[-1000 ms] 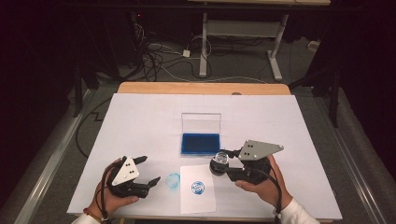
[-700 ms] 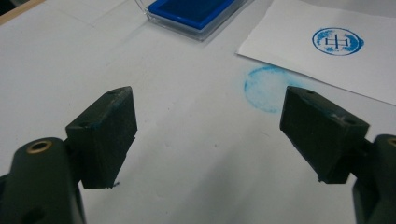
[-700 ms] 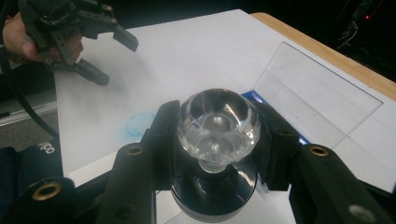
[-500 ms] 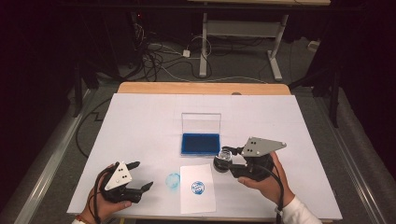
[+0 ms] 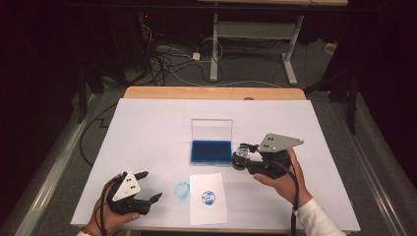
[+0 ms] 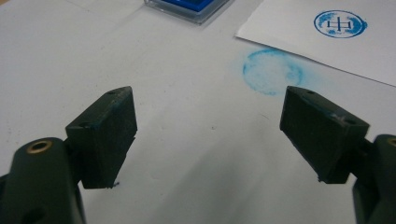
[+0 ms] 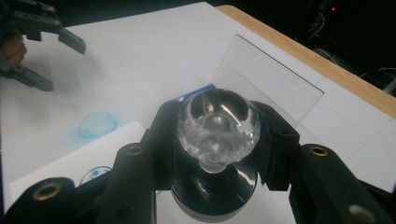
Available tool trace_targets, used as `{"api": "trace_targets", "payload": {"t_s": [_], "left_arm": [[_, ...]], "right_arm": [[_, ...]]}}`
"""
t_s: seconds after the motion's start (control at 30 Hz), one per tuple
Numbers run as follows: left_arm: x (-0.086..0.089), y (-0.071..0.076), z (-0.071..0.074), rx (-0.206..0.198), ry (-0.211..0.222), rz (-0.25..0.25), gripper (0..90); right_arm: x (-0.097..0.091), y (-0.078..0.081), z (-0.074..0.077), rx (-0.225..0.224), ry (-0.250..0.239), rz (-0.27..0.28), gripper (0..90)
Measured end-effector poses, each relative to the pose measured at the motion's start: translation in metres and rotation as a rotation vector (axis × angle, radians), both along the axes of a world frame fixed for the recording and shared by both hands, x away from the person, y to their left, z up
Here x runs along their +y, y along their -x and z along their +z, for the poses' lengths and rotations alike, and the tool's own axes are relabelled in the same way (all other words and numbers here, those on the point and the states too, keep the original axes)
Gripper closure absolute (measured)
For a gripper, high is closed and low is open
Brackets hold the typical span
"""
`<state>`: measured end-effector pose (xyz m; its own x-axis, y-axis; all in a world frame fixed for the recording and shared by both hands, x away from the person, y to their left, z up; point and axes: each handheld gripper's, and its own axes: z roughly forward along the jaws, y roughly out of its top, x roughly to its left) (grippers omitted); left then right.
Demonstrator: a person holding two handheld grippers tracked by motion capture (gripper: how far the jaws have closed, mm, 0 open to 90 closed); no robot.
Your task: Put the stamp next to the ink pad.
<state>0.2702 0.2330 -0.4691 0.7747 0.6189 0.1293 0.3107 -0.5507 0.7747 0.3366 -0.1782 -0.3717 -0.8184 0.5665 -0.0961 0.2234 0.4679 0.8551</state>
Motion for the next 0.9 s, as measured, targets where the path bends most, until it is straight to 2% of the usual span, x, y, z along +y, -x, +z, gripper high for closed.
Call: {"api": "trace_targets", "payload": {"t_s": [0.7,0.9], "left_arm": [[-0.004,-0.002,0.000,0.012,-0.011,-0.002,18.1],[-0.003,-0.002,0.000,0.012,-0.009,0.003,18.1]], "right_arm": [[-0.008,-0.044,-0.011,0.041,0.083,-0.116,56.8],[-0.006,-0.055,-0.017,0.055,0.104,-0.133,56.8]]}}
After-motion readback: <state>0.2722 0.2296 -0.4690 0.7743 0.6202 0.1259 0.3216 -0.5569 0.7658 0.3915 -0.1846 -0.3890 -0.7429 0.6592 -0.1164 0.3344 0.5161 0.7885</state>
